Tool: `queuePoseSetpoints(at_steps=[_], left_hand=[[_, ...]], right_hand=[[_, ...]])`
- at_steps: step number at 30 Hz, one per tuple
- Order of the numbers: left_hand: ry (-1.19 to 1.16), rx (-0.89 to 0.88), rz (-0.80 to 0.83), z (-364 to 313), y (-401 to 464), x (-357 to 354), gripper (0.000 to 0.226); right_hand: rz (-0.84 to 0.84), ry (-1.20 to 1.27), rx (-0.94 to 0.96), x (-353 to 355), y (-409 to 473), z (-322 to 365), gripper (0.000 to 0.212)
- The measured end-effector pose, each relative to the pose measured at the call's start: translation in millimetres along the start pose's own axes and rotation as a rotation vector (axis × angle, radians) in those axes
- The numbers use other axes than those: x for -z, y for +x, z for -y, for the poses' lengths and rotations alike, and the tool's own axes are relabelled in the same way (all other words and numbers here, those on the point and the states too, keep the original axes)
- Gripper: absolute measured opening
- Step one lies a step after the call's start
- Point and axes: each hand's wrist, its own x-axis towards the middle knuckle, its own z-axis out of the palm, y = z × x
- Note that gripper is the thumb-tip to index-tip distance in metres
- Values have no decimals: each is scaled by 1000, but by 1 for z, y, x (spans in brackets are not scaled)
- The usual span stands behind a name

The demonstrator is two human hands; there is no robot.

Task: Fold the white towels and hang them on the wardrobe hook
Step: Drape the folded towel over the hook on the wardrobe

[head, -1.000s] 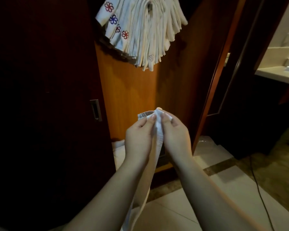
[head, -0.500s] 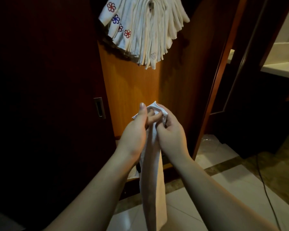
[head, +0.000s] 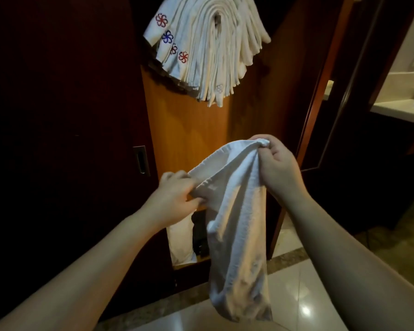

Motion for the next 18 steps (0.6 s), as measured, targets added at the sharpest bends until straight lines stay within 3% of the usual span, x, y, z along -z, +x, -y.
queuePoseSetpoints(at_steps=[1,4,6,9,11,14,18], left_hand=[[78,-57,-20,5,2,9,11],[152,-278,-170,20,6,41,5],[167,-330,-228,21,8,66,14],[204,-375,-207,8,11,88,3],[201,-377,-244,0,9,94,11],[173,-313,-297,-9,6,97,37],[154,-151,-154,-7,6,103,54]], right_hand=[[13,-30,9,6,3,1,29],[103,-231,35,23,14,0,28],[200,-401,42,30,19,-1,24],[265,-537,48,34,25,1,20],[249,-522,46,37,27,3,21],[233,-310,-16,41,29,4,25],[215,-69,-54,36,28,5,26]])
